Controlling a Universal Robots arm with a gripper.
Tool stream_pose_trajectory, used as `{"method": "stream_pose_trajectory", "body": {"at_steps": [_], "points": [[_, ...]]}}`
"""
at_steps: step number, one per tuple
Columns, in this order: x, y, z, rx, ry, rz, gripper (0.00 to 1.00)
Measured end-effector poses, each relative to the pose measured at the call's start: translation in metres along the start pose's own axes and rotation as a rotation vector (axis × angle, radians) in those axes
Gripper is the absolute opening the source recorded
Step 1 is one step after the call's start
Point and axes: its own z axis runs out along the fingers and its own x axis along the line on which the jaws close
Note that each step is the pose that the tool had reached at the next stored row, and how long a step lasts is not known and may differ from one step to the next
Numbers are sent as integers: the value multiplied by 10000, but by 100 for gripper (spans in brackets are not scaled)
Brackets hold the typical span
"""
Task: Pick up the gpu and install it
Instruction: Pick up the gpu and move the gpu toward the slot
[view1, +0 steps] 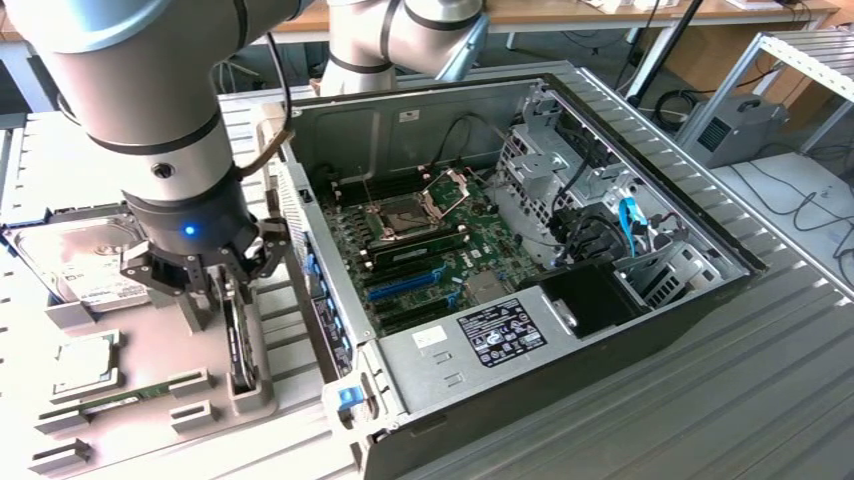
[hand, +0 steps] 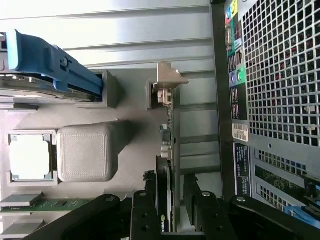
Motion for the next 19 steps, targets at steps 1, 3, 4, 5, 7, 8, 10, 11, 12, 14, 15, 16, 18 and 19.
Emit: {"method": "stream_pose_trajectory", "body": {"at_steps": [1, 3, 4, 5, 7, 8, 10, 11, 12, 14, 15, 16, 18, 19], "points": [[4, 7, 7, 3, -1, 0, 36], [12, 14, 25, 24, -3, -2, 36], [16, 16, 36, 40, -3, -2, 36], [18, 16, 46, 49, -5, -3, 36], [20, 15, 66, 67, -5, -4, 36], [22, 14, 113, 103, -8, -4, 36], [26, 11, 228, 178, -14, -7, 36], [29, 9, 299, 215, -16, -9, 36], [29, 9, 303, 215, -16, -9, 36], [29, 9, 304, 215, -16, -9, 29], [29, 9, 305, 215, -16, -9, 29], [29, 9, 306, 216, -16, -9, 29], [29, 9, 308, 215, -17, -9, 29], [29, 9, 309, 215, -16, -9, 29]]}}
